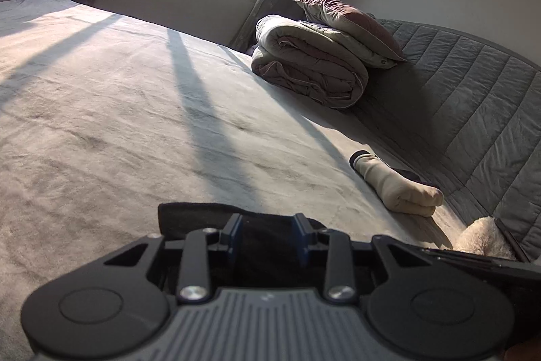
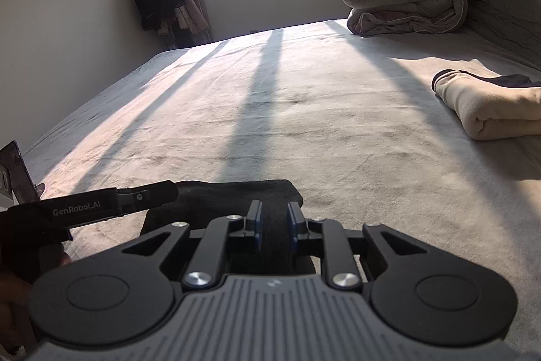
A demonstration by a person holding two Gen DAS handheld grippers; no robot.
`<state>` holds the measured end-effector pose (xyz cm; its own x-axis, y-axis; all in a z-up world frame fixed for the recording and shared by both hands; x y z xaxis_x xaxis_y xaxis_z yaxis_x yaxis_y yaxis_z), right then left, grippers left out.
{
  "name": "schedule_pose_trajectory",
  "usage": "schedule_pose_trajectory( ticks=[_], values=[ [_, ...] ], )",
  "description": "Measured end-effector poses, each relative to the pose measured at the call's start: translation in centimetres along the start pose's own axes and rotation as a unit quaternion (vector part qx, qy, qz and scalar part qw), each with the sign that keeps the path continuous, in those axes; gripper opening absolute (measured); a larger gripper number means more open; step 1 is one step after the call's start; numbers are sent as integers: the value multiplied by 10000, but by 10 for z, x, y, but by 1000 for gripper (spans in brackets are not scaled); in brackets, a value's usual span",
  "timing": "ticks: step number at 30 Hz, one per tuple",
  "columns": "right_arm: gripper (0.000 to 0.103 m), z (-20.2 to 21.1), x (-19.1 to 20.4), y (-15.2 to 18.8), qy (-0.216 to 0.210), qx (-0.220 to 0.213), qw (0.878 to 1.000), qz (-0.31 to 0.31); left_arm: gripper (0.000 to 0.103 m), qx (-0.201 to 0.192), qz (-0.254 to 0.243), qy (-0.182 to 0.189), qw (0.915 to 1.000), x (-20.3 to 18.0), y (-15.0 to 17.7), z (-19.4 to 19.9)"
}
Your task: Fold clothes
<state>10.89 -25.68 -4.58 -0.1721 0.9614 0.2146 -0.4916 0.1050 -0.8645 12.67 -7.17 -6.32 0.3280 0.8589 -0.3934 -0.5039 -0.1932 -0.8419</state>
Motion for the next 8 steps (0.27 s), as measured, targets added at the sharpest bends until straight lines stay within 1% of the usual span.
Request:
schedule_pose_trajectory(
  ticks=[2, 4, 8],
  values=[
    [21, -10, 5, 3, 20, 9, 9999, 117, 32, -48, -251, -22, 9997, -5, 2, -5],
    [21, -19, 8, 8, 58, 60, 9997, 210, 32, -2, -278, -140, 9995, 1, 7, -11],
    [19, -35, -3, 22, 329, 305, 9984, 334, 32, 87, -330, -378, 9987, 14, 15, -23]
  ],
)
Point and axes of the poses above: each gripper's, at about its wrist camera, not at the fingertips, and z roughly against the way its jaws point, x to its left, y to its underside, the point moved 3 cm from there along -z, roughly the way its jaws point, and after that the axes turned 4 degrees about -x, right-handed, at the moved point
